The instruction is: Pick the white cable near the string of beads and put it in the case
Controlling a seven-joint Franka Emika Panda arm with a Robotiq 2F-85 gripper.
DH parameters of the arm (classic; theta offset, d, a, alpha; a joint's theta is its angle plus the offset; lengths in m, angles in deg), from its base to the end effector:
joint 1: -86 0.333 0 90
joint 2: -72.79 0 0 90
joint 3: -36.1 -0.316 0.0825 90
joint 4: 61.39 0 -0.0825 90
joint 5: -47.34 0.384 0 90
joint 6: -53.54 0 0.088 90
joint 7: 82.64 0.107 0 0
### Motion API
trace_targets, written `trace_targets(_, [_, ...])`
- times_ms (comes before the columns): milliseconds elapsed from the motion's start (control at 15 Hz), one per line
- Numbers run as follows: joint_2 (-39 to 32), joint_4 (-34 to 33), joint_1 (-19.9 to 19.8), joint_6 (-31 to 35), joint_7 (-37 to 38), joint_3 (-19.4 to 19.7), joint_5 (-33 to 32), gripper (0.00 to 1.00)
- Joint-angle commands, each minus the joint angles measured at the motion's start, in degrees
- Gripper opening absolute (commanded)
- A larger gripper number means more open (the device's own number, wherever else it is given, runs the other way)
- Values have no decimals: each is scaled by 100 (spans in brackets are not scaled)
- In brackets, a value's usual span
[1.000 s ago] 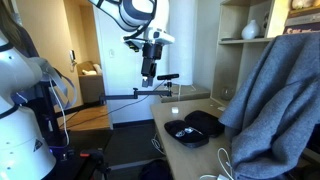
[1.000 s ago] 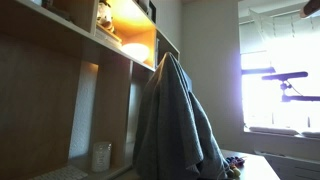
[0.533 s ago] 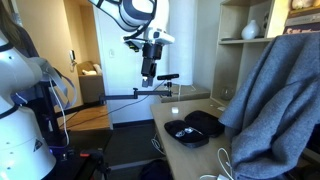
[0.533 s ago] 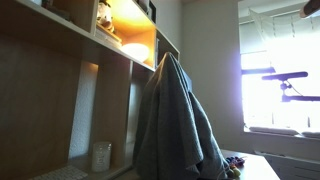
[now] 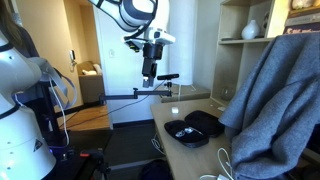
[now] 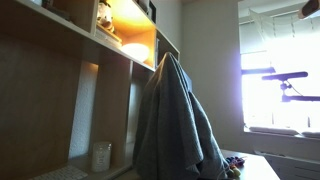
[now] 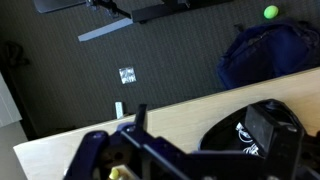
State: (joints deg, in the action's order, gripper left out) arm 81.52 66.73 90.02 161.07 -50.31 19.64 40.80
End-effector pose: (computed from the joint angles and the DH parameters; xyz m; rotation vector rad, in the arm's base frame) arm 0.4459 0.1596 0.4163 2.8984 -0.2447 -0.1848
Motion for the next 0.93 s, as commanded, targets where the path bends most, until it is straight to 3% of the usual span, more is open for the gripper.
trace_targets(0, [19,51,130,410,-23,173,-403,100])
trace_targets(333, [-42,3,64,974,-138,399,-565,100])
trace_targets(867, [-179,-342,-196,913,-347,1010,-397,100])
